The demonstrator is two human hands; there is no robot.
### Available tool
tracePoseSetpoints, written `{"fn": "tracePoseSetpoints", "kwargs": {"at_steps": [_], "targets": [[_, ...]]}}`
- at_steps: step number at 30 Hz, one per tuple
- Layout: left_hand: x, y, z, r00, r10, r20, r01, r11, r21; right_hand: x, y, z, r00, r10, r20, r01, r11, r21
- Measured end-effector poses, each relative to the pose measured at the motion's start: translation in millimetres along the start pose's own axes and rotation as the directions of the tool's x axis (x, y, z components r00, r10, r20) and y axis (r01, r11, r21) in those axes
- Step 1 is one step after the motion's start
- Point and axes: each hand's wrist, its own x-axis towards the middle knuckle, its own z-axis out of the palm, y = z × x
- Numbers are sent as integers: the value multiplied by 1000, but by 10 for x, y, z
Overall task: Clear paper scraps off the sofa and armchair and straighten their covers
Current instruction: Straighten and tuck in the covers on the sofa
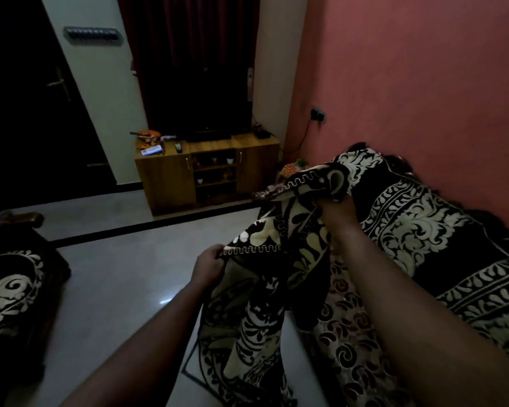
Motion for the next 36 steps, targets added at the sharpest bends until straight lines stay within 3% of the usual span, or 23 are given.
{"fn": "tracePoseSetpoints", "kwargs": {"at_steps": [4, 6, 8, 10, 11, 13, 15, 19, 21, 24, 27, 32, 36], "targets": [[112, 361, 193, 995, 75, 64, -70, 995, -70, 308, 254, -544, 993, 110, -40, -115, 974, -197], [147, 608, 340, 987, 148, 59, -148, 989, -6, 401, 414, -789, 977, 183, -113, -215, 867, -450], [183, 851, 502, 978, 202, 55, -206, 974, 95, 398, 546, -907, 984, 9, -180, -130, 729, -672], [191, 1056, 677, 960, 262, 97, -278, 936, 216, 279, 600, -881, 977, -213, 23, 172, 716, -676], [195, 1155, 775, 942, 302, 147, -332, 898, 289, 238, 620, -848, 953, -228, 197, 301, 698, -650], [187, 1337, 989, 880, 382, 284, -473, 762, 441, 209, 676, -780, 847, -30, 531, 461, 538, -706], [155, 1487, 1170, 832, 426, 354, -554, 655, 514, 266, 783, -762, 764, 143, 629, 523, 433, -734], [139, 1637, 1407, 813, 495, 307, -580, 645, 497, 384, 850, -920, 808, 133, 574, 421, 550, -721], [165, 1585, 1451, 846, 458, 274, -533, 737, 415, 405, 824, -1002, 816, 65, 575, 435, 587, -683], [202, 1382, 1500, 909, 354, 220, -390, 909, 147, 420, 707, -1003, 787, -54, 614, 495, 649, -577], [224, 1121, 1547, 920, 295, 257, -301, 954, -17, 436, 624, -968, 764, -98, 637, 547, 621, -561], [426, 775, 1720, 922, 93, 376, -105, 994, 12, 618, 462, -1071, 846, -133, 516, 431, 741, -515], [671, 590, 1780, 860, 48, 508, -216, 937, 276, 741, 188, -1134, 890, -267, 369, 415, 811, -413]]}}
